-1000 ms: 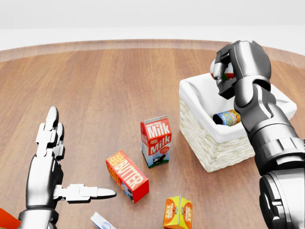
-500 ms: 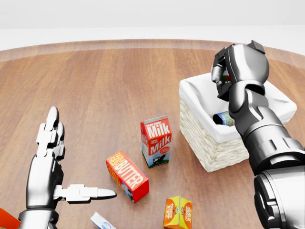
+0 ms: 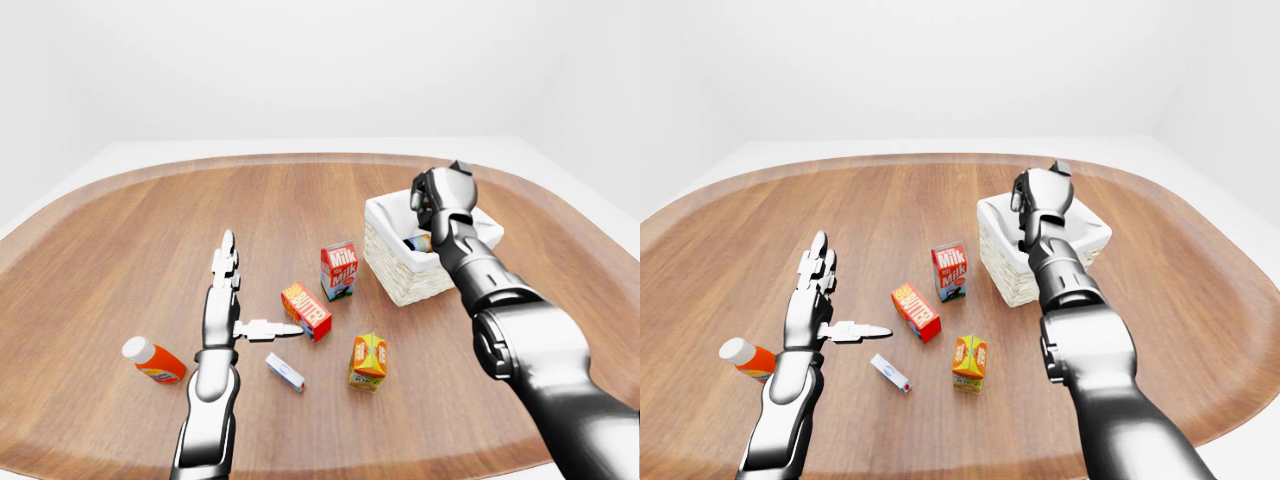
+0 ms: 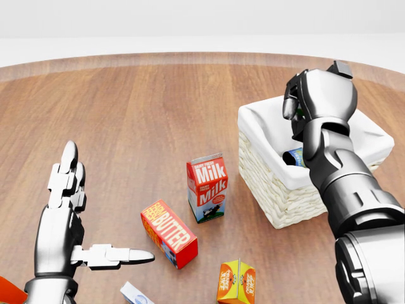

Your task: Pick up the alphabet soup and the tomato sauce, and put them in the basket.

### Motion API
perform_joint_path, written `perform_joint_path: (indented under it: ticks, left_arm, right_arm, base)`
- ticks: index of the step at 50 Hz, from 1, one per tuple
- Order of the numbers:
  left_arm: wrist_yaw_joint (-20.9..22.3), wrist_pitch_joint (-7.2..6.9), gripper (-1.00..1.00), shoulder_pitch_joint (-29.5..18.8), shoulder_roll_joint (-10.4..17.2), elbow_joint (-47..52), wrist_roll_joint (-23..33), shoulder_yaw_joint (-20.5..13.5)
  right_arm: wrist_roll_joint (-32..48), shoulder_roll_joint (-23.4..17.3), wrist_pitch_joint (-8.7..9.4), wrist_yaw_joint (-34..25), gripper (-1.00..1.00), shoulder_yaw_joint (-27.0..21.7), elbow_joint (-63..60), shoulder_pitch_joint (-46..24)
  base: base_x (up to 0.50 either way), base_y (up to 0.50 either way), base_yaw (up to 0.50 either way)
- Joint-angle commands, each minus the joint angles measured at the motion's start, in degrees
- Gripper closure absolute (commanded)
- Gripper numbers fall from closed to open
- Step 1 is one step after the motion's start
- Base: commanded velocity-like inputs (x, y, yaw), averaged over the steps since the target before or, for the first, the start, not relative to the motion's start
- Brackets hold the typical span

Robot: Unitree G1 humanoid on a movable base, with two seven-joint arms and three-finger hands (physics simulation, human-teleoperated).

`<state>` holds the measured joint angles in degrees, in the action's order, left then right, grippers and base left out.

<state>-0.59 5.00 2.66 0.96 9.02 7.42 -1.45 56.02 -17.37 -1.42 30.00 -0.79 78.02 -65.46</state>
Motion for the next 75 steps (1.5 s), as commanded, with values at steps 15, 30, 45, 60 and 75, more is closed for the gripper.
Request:
perform_joint_path:
  ticks: [15, 30, 45, 60, 75]
  left_arm:
    - [0.4, 0.00, -1.00, 0.6, 0.0, 1.6, 0.1, 0.1]
    - [0.4, 0.00, -1.00, 0.7, 0.0, 1.0, 0.2, 0.1]
    - [0.3, 0.00, -1.00, 0.5, -0.1, 1.2, 0.1, 0.1]
    - [0.3, 0.00, -1.00, 0.8, -0.1, 1.6, 0.1, 0.2]
    - [0.5, 0.00, -1.00, 0.7, 0.0, 1.3, 0.2, 0.1]
  right_arm:
    - [0.8, 0.8, 0.56, 0.0, 1.00, -0.1, -0.3, 2.5]
    - [0.6, 1.0, 0.56, 0.0, 1.00, -0.2, -0.3, 3.1]
    - [0.0, 0.9, 1.00, 0.0, -1.00, -0.3, -0.3, 2.3]
    - [-0.2, 0.8, 1.00, 0.0, -1.00, -0.3, -0.4, 2.3]
    - [-0.8, -0.1, 0.34, 0.0, -1.00, -0.6, -0.7, -0.1]
  base:
    - [0.00, 0.00, 0.00]
    - [0.00, 0.00, 0.00]
    - [0.00, 0.00, 0.00]
    - [0.00, 0.00, 0.00]
    - [0.00, 0.00, 0.00]
